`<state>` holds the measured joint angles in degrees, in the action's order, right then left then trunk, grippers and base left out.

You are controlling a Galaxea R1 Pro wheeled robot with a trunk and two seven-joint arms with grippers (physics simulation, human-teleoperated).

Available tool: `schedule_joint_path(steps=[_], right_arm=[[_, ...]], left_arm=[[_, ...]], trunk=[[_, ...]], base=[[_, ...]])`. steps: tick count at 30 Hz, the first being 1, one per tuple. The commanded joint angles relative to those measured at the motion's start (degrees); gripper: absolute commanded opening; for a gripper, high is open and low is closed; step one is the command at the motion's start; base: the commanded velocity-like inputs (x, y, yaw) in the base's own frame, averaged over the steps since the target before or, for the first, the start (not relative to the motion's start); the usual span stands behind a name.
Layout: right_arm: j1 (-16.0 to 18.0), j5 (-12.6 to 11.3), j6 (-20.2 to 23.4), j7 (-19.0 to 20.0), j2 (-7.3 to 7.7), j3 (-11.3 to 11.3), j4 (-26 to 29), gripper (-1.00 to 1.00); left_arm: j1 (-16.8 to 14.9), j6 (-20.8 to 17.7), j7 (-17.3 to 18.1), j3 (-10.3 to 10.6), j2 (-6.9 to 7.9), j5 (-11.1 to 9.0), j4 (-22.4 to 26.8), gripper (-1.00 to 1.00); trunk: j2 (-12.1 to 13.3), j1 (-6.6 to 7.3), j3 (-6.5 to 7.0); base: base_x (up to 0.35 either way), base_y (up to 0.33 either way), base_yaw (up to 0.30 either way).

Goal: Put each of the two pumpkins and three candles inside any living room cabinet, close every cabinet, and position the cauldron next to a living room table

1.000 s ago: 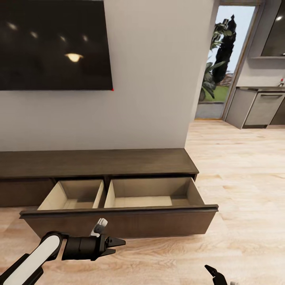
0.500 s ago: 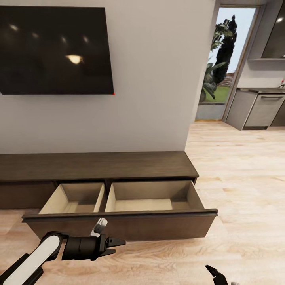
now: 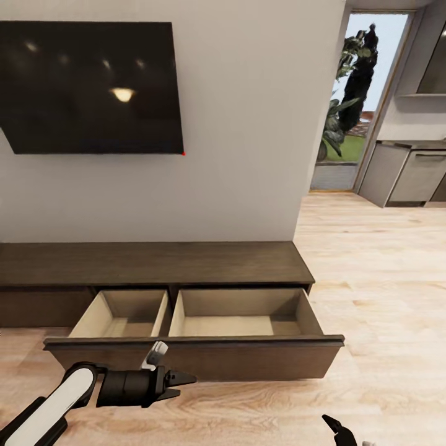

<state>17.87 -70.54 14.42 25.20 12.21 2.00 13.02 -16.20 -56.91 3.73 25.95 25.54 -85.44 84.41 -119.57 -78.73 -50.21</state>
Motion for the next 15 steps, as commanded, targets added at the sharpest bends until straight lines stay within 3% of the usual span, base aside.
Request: schedule_joint_path(steps=[1,15], right_arm=[[0.02,-0.30,0.43,0.12,0.01,0.20,-0.03,1.00],[0.00,-0.30,0.11,0.03,-0.03,0.20,-0.10,1.00]], left_arm=[[-0.06,-0.05,0.36,0.07,0.04,0.36,-0.05,1.00],[-0.06,0.02,0.31,-0.36,0.04,0.45,-0.12,1.00]], trunk=[[0.39,0.24,0.13],[6.01,3.31,2.65]], base=[[0.000,0.000,0.068],[0.000,0.000,0.070]])
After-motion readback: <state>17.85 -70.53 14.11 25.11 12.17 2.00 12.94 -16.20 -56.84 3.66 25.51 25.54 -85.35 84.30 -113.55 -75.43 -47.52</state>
